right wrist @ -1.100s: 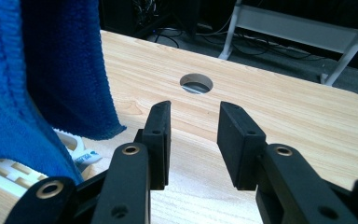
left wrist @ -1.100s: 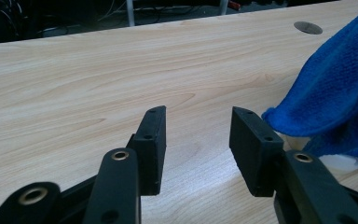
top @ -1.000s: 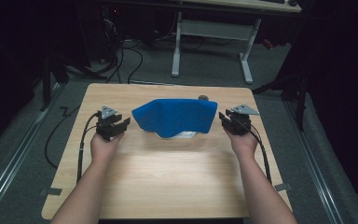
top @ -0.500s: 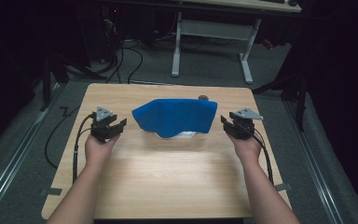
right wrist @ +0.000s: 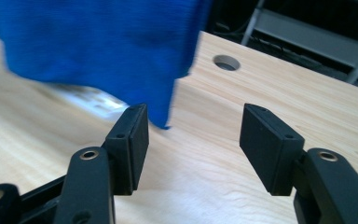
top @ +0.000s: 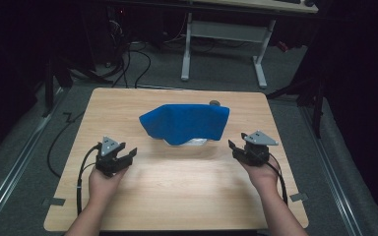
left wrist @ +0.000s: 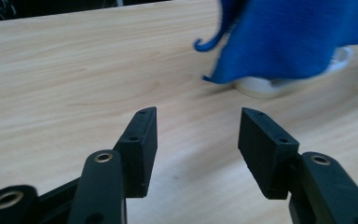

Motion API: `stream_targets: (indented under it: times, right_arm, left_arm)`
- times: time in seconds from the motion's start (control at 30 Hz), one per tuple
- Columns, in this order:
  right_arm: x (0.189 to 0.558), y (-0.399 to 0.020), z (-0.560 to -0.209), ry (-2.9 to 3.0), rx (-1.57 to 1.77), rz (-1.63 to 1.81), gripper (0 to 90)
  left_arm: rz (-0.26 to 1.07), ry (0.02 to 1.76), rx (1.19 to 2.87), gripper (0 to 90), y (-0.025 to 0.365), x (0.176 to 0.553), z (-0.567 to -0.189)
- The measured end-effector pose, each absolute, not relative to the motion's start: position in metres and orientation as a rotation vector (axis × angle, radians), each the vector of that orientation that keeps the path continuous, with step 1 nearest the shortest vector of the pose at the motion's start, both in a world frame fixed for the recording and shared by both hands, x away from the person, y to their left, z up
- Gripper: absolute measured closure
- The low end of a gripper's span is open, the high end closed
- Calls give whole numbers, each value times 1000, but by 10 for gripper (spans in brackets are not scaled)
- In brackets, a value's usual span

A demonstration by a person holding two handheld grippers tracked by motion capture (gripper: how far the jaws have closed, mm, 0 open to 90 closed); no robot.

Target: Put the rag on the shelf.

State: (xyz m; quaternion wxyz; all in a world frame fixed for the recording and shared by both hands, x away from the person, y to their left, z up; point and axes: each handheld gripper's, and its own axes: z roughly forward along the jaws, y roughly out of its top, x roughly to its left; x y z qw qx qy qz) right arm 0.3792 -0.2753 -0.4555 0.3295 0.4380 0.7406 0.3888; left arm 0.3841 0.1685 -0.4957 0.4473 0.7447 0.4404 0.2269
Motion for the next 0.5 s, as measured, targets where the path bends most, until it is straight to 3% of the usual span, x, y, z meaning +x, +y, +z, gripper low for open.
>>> stream_targets:
  times: [0.5]
  right_arm:
    - [297,-239,-483,2008,1049,1090,401]
  left_arm:
    - [427,889,1984,446,94,307,-520]
